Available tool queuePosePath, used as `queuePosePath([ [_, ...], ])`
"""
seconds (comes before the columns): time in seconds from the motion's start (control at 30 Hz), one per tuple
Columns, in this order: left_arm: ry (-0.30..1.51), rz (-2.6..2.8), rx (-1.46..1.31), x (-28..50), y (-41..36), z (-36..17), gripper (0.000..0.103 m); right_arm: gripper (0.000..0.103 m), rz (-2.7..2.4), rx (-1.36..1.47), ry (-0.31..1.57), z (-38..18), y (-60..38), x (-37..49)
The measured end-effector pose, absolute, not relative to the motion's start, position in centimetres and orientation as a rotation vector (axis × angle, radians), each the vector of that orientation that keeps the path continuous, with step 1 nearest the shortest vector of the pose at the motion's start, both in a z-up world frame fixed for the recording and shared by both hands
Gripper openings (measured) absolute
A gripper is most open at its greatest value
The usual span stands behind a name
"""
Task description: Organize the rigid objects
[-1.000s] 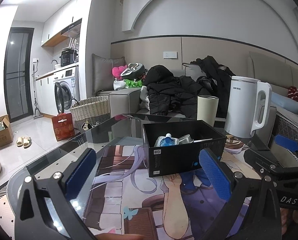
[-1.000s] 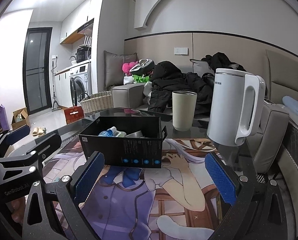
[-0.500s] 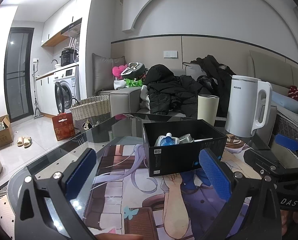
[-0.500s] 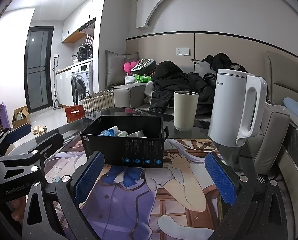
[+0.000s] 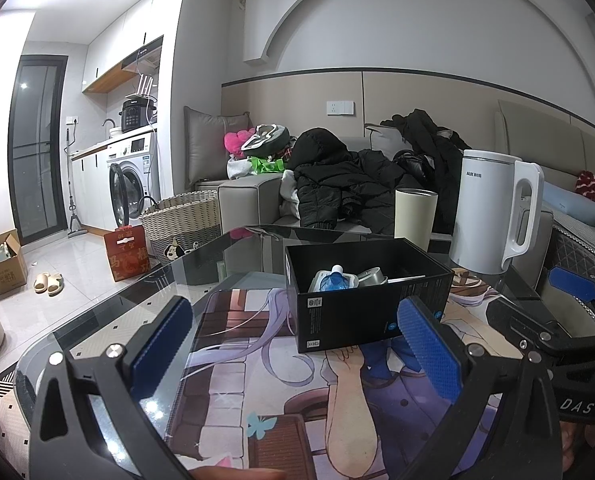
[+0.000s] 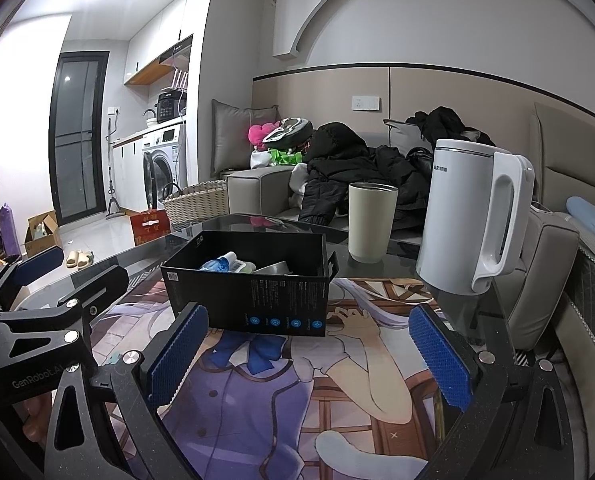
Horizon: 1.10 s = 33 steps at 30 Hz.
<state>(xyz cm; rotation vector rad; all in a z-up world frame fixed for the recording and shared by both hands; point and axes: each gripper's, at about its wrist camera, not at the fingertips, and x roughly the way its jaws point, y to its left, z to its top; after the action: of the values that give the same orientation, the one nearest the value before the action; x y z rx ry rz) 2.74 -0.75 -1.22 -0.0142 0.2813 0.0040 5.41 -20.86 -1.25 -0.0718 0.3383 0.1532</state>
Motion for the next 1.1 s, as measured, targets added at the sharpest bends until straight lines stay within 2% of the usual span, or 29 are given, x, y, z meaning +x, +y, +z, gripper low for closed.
queuePosePath([
  [1.1, 0.290, -0.005, -0.012, 2.81, -0.45, -1.51, 0.103, 0.102, 0.152, -0.073, 0.336, -1.25, -20.81, 5.41],
])
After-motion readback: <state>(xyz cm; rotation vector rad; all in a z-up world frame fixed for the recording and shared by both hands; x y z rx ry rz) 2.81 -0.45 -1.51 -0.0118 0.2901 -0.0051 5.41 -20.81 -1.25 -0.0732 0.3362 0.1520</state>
